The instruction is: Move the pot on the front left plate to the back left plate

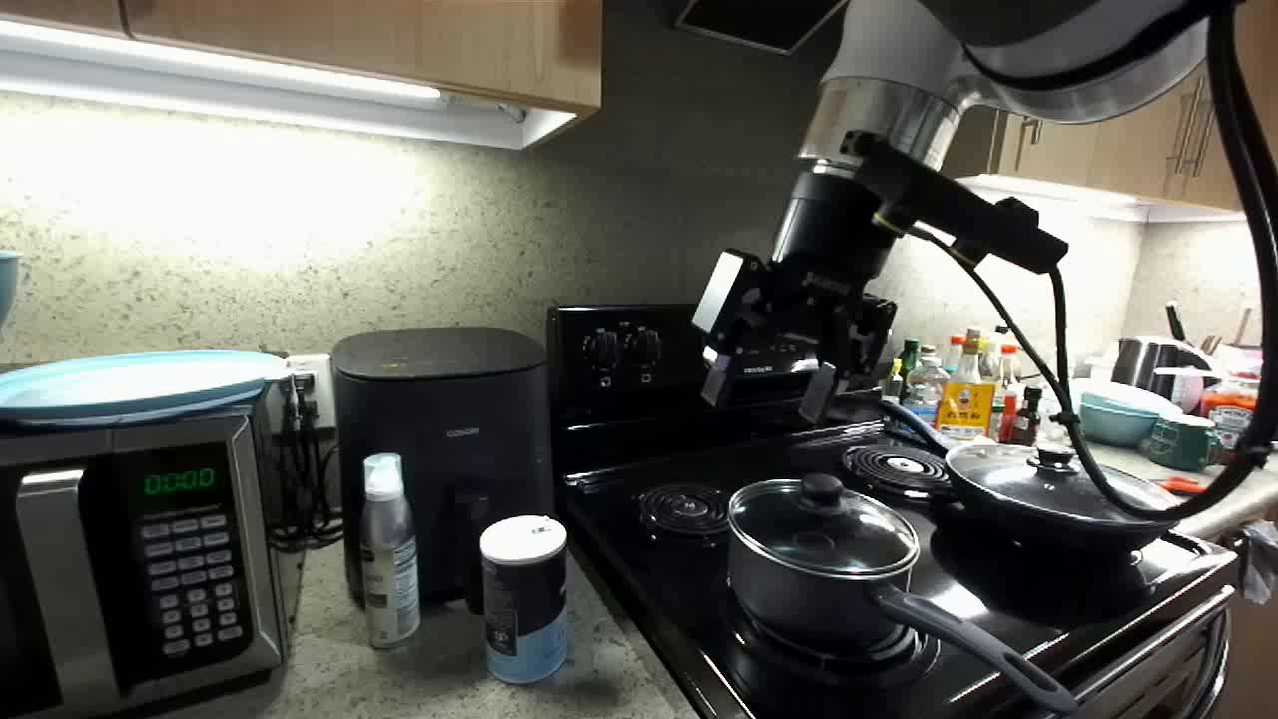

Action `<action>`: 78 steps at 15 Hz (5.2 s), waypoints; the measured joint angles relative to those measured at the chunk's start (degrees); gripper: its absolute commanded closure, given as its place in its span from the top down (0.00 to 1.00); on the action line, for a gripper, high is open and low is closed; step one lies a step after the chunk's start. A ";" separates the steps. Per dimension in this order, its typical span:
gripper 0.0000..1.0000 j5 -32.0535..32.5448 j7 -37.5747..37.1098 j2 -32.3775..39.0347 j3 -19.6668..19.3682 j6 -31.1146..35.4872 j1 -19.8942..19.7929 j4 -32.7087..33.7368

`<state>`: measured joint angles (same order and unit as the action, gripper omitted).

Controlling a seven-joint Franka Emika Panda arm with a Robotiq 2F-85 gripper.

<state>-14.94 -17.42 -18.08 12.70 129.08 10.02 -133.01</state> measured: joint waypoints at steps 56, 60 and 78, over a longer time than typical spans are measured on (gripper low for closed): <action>0.67 10.85 -4.13 8.60 -4.17 -11.36 -5.94 -10.79; 0.39 10.65 -3.63 8.60 -4.24 -11.06 -5.93 -10.79; 0.08 11.76 -8.89 8.66 -3.86 -6.27 -5.90 -8.32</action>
<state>-3.18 -26.30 -9.42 8.84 122.81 4.12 -141.33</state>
